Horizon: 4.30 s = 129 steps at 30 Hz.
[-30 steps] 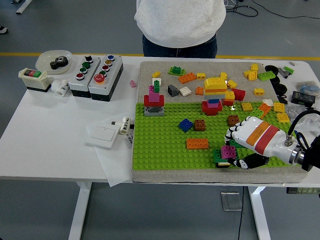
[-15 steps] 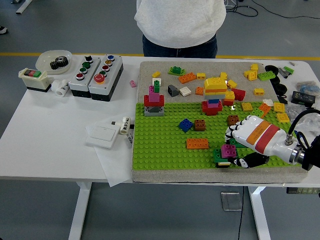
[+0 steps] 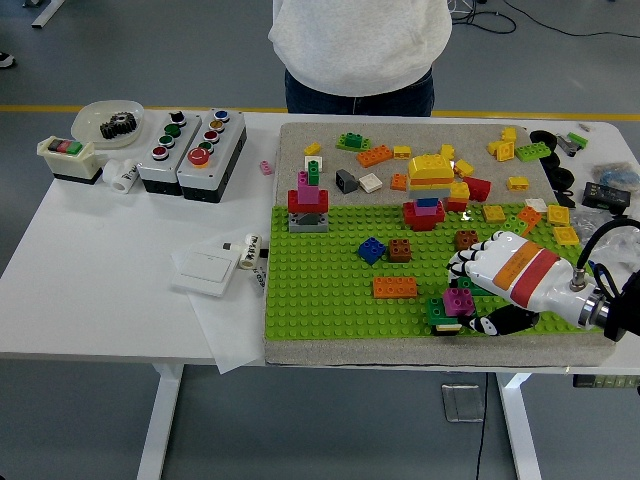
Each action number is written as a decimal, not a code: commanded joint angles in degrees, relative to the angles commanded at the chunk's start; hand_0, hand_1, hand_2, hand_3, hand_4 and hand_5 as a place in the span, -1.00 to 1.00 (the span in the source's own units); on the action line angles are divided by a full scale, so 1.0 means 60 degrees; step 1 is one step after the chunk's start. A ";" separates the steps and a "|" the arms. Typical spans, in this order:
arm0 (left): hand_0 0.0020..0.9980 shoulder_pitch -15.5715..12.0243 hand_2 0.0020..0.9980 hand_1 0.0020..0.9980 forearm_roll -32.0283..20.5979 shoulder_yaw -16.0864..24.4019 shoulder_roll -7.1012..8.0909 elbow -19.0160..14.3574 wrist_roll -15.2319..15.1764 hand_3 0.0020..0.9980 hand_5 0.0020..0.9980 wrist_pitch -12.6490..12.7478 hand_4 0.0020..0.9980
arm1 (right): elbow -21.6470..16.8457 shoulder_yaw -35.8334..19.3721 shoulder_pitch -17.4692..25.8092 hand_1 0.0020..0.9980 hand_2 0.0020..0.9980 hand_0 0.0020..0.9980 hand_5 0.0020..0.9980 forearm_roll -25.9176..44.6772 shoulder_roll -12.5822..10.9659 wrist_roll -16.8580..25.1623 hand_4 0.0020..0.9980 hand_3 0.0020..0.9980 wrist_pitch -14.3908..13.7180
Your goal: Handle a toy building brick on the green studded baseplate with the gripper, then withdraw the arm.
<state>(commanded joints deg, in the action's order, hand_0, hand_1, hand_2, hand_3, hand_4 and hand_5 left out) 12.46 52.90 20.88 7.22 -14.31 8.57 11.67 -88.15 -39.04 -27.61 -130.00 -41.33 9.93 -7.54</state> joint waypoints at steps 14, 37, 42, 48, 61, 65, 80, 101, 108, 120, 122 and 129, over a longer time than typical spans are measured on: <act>0.50 -0.0067 0.47 0.50 0.0095 0.0065 -0.0018 -0.0001 0.0031 0.22 0.25 -0.0032 0.32 | -0.0155 -0.0052 0.0070 0.17 0.47 -0.26 -0.12 0.0000 -0.0026 0.0022 0.62 0.24 -0.0014; 0.50 -0.0094 0.48 0.51 0.0077 0.0037 -0.0023 0.0008 0.0005 0.22 0.25 -0.0014 0.32 | -0.0700 -0.0964 0.0686 0.49 0.69 0.46 0.19 0.0000 -0.0113 -0.0023 1.00 0.91 -0.1460; 0.50 -0.0091 0.48 0.51 0.0055 0.0022 -0.0026 0.0016 -0.0003 0.22 0.26 -0.0008 0.32 | -0.0801 -0.1488 0.1058 0.50 0.65 0.53 0.12 0.0675 -0.0156 0.0005 0.96 0.78 -0.1744; 0.50 -0.0097 0.48 0.50 0.0058 0.0018 -0.0022 0.0025 0.0001 0.22 0.25 0.0004 0.32 | -0.1143 -0.1852 0.1712 0.46 0.58 0.53 0.15 0.2773 -0.0148 0.0188 0.82 0.68 -0.1792; 0.50 -0.0099 0.48 0.50 0.0097 0.0019 -0.0021 0.0029 0.0003 0.22 0.25 0.0040 0.32 | -0.2133 -0.2966 0.2830 0.38 0.47 0.45 0.22 0.4601 -0.0009 0.0218 0.61 0.22 -0.1319; 0.50 -0.0099 0.48 0.50 0.0115 0.0031 -0.0024 0.0028 0.0010 0.22 0.26 0.0043 0.32 | -0.2297 -0.2937 0.2975 0.36 0.45 0.43 0.20 0.3637 -0.0032 0.0196 0.62 0.18 -0.0951; 0.50 -0.0102 0.48 0.51 0.0140 0.0030 -0.0021 0.0021 0.0016 0.22 0.26 0.0039 0.32 | -0.2297 -0.2695 0.3279 0.34 0.44 0.42 0.26 0.2378 -0.0079 0.0265 0.65 0.18 -0.0318; 0.50 -0.0129 0.49 0.52 0.0348 0.0113 -0.0006 -0.0005 0.0070 0.22 0.26 0.0001 0.32 | -0.1510 -0.2517 0.3072 0.30 0.39 0.37 0.18 0.1611 0.0134 0.0186 0.56 0.18 -0.0462; 0.50 -0.0114 0.48 0.52 0.0354 0.0112 -0.0003 -0.0006 0.0067 0.22 0.26 0.0000 0.32 | -0.1445 -0.2642 0.3148 0.27 0.36 0.35 0.18 0.1432 0.0149 0.0193 0.56 0.18 -0.0521; 0.50 -0.0082 0.49 0.53 0.0258 0.0043 -0.0008 -0.0006 0.0034 0.22 0.26 -0.0004 0.32 | -0.1443 -0.2624 0.3228 0.22 0.33 0.31 0.17 0.1367 0.0179 0.0196 0.57 0.18 -0.0557; 0.50 -0.0079 0.49 0.53 0.0252 0.0040 -0.0007 -0.0007 0.0031 0.22 0.26 -0.0006 0.32 | -0.1433 -0.2609 0.3235 0.22 0.33 0.31 0.17 0.1342 0.0179 0.0194 0.57 0.18 -0.0567; 0.50 -0.0051 0.48 0.53 0.0194 0.0002 0.0003 -0.0012 0.0011 0.22 0.26 0.0003 0.32 | -0.1384 -0.2585 0.3230 0.21 0.32 0.29 0.15 0.1298 0.0196 0.0197 0.58 0.17 -0.0610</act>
<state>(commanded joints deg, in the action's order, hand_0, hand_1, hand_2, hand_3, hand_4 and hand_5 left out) 12.16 54.06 20.90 7.23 -14.38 8.64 11.69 -96.45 -54.55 -8.22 -122.21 -40.15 11.11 -11.20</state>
